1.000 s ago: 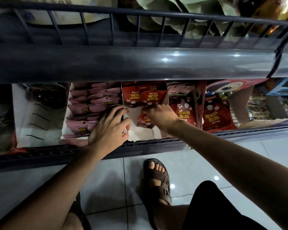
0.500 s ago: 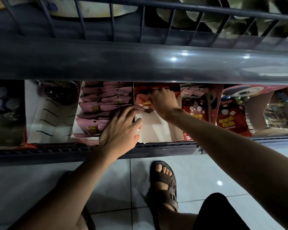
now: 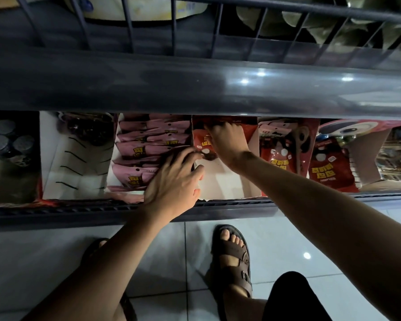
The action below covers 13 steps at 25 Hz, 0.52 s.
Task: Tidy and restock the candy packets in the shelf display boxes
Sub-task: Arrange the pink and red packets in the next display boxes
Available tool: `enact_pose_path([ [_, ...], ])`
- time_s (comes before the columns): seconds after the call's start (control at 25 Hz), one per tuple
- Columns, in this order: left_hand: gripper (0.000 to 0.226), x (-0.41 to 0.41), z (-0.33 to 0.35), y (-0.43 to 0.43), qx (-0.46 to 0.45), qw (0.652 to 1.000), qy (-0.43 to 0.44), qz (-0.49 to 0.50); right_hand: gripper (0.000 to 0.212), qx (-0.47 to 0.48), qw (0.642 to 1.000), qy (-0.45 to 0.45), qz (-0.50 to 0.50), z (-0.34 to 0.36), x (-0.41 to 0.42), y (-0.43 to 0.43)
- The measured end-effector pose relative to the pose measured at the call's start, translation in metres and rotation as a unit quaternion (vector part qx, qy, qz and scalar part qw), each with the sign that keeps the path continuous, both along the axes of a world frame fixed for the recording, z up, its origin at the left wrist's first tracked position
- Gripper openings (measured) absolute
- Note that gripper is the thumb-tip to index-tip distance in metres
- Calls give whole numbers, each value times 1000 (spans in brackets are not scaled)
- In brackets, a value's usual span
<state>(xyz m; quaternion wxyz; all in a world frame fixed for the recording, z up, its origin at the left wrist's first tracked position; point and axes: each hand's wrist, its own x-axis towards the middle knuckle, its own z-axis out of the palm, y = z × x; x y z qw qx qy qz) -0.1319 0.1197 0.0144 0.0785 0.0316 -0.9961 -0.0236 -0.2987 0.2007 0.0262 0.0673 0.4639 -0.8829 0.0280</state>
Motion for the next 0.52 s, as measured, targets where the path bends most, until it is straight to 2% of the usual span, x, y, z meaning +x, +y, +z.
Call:
enact_pose_path([
  [0.2,18,0,2,0,11,1000,2,-3,33,-139,988,-64,25,19,3,25],
  [0.36,18,1,5,1,13,1000,-3,-4,25,-271,949,-133,-94,31,0,91],
  [0.44,21,0,6,2,19,1000,-12,4,28,-230,932,-184,-212,15,-6,135],
  [0.52,23,0,6,2,22,1000,-17,10,36,-116,918,-231,-302,-12,-9,167],
])
